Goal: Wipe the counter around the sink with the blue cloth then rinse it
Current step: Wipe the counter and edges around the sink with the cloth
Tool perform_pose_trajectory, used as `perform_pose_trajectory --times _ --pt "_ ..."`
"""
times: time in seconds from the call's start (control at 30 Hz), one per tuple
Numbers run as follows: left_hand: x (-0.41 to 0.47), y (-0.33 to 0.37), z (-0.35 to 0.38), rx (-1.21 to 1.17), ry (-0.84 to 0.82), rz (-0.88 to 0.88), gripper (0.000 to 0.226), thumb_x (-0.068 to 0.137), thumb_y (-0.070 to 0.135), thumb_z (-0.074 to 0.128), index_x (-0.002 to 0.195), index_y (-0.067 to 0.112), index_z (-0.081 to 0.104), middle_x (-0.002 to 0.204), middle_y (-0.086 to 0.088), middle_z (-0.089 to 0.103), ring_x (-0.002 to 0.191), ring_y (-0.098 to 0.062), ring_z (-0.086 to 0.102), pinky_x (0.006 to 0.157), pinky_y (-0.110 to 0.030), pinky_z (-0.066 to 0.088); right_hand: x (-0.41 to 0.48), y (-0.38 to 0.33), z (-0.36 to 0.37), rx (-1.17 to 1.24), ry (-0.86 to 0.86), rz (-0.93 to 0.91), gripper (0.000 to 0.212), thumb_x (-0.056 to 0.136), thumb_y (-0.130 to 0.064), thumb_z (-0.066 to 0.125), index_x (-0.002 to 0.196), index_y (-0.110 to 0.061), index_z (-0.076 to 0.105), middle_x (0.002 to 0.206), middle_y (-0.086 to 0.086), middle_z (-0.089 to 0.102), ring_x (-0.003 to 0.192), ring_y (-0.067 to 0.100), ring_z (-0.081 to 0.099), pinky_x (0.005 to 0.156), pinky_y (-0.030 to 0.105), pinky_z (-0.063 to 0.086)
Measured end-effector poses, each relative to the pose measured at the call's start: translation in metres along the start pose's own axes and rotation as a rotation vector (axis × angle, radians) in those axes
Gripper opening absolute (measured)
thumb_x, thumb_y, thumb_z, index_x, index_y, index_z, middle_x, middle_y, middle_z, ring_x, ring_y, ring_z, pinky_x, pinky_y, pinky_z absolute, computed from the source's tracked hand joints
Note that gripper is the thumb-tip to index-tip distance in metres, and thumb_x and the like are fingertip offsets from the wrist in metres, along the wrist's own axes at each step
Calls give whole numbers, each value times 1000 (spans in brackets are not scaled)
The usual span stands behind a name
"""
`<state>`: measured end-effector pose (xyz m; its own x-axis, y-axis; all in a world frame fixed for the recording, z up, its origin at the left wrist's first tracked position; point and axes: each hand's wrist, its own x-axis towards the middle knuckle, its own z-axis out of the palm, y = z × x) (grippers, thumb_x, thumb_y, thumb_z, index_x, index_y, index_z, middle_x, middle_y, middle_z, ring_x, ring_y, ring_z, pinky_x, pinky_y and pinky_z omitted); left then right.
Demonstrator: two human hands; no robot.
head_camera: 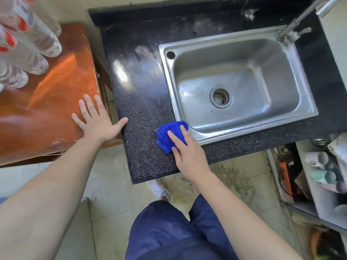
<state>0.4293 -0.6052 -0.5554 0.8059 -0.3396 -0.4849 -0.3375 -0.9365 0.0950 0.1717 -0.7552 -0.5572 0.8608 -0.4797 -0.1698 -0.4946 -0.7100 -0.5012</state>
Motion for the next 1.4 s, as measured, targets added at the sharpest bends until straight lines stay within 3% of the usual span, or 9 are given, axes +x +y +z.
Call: perform_pose_trajectory --times 0.13,0.3,0.43,0.57,0.77,0.93,1.1,1.23,1.4 --pt "-2 1 -1 -5 9 1 120 81 85 42 157 14 -18 163 -12 -27 151 -30 -24 117 -64 -9 -13 -1 2 -28 -52 1 47 100 -29 46 146 -19 52 154 23 39 134 44 47 110 49 43" --pt "-3 3 -1 1 9 9 120 80 85 42 156 14 -19 163 -12 -27 151 -30 -23 117 -64 -8 8 -8 2 -91 -122 12 54 103 -36 32 152 -17 41 158 27 30 142 50 32 120 53 28" --pt "-2 2 0 4 13 7 120 80 86 41 156 15 -19 163 -12 -27 151 -31 -23 117 -64 -8 44 -7 -3 -73 -171 -14 54 104 -36 34 154 -15 37 163 24 20 148 49 19 124 52 16" --pt "-3 3 0 2 9 8 122 79 87 40 156 14 -19 163 -13 -27 151 -31 -24 118 -65 -7 106 -14 -21 -29 -235 11 56 108 -34 39 159 -21 22 168 15 0 154 39 -1 126 42 2" --pt "-4 4 -1 -3 -12 6 145 56 102 35 155 14 -22 162 -12 -30 150 -31 -26 116 -65 -9 209 -26 -40 -122 -268 9 59 107 -38 34 161 -22 15 168 15 -3 153 42 -1 126 41 3" --pt "-3 4 3 1 30 7 144 57 103 35 156 14 -20 163 -12 -28 150 -31 -25 116 -65 -9 285 -37 -49 -241 -243 -15 58 106 -40 33 160 -25 18 168 17 2 152 46 0 124 46 10" --pt "-1 4 6 18 61 8 143 58 105 32 156 13 -20 163 -13 -27 150 -33 -25 116 -65 -9 337 -46 -53 -287 -262 -28 59 105 -41 29 161 -29 13 168 14 3 154 39 -7 125 45 1" --pt "-2 5 5 25 58 0 142 59 105 29 156 13 -20 163 -14 -26 150 -33 -24 116 -65 -8 329 -53 -43 -324 -217 -28 59 105 -42 30 160 -29 17 168 16 6 153 43 -1 125 48 4" --pt "-3 6 3 19 66 -6 140 60 104 29 156 13 -18 164 -15 -23 151 -34 -21 116 -67 -5 240 -56 -15 -239 -246 -175 58 104 -46 36 159 -27 26 168 15 8 153 43 2 125 50 6"
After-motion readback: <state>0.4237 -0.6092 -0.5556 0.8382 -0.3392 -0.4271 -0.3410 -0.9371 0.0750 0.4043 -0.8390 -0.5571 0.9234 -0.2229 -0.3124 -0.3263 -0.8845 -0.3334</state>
